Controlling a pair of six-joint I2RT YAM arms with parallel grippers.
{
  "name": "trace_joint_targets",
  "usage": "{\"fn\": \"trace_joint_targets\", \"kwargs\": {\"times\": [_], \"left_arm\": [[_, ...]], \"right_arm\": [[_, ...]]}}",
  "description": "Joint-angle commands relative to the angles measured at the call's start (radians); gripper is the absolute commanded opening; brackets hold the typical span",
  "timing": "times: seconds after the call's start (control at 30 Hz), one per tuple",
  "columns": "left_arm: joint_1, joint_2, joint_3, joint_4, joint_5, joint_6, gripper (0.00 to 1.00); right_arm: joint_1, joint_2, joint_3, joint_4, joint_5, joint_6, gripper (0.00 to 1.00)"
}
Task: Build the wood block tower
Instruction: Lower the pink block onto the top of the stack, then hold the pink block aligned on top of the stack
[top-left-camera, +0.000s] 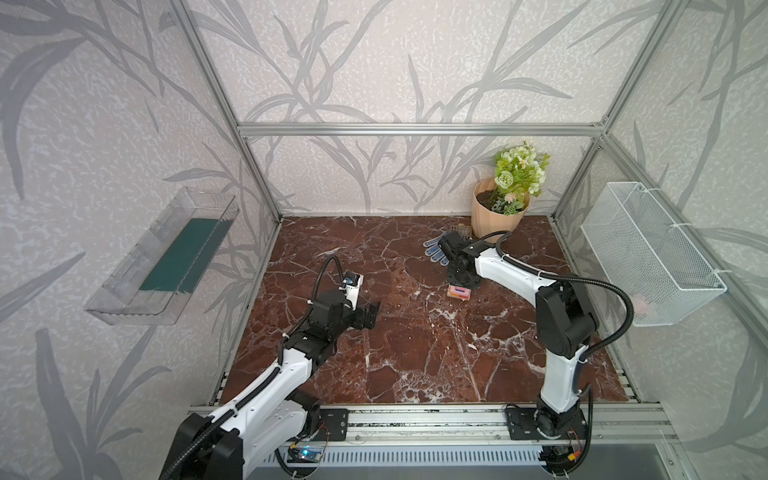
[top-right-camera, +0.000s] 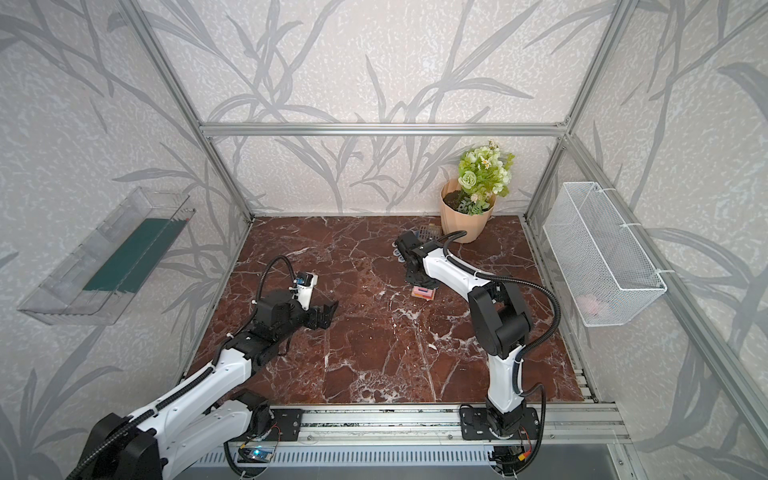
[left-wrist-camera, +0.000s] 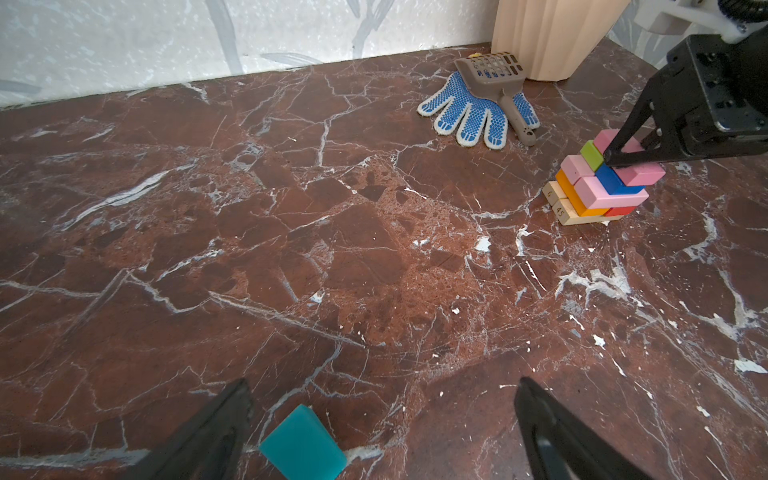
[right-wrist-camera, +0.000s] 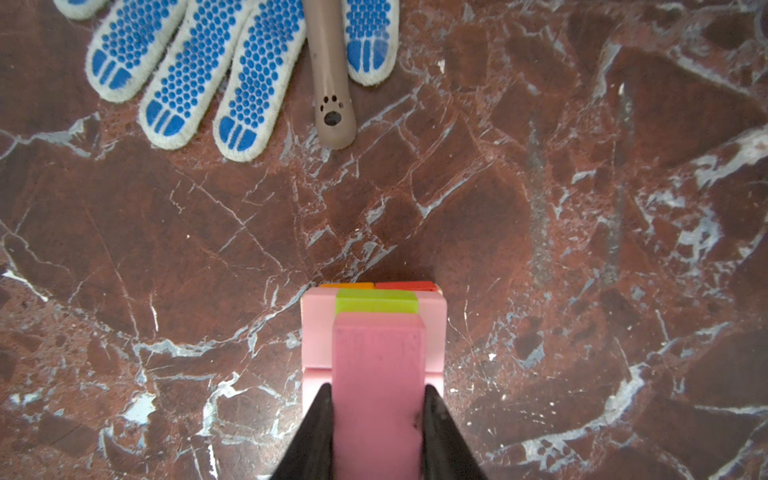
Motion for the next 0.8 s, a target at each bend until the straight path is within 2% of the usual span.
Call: {"fn": "trace_joint_targets", "kwargs": {"times": [0.0, 0.77], "left_arm": [[-0.003, -0.002, 0.022, 0.002, 0.005, 0.022, 0.99], [-0.003, -0.002, 0.021, 0.001, 0.006, 0.022, 0.99]], "right_arm": [[-0.008, 0.000, -0.012, -0.007, 0.020, 0.009, 0.07], [-0.010, -0.005, -0.019, 0.017, 0.008, 0.017, 0.11]]}}
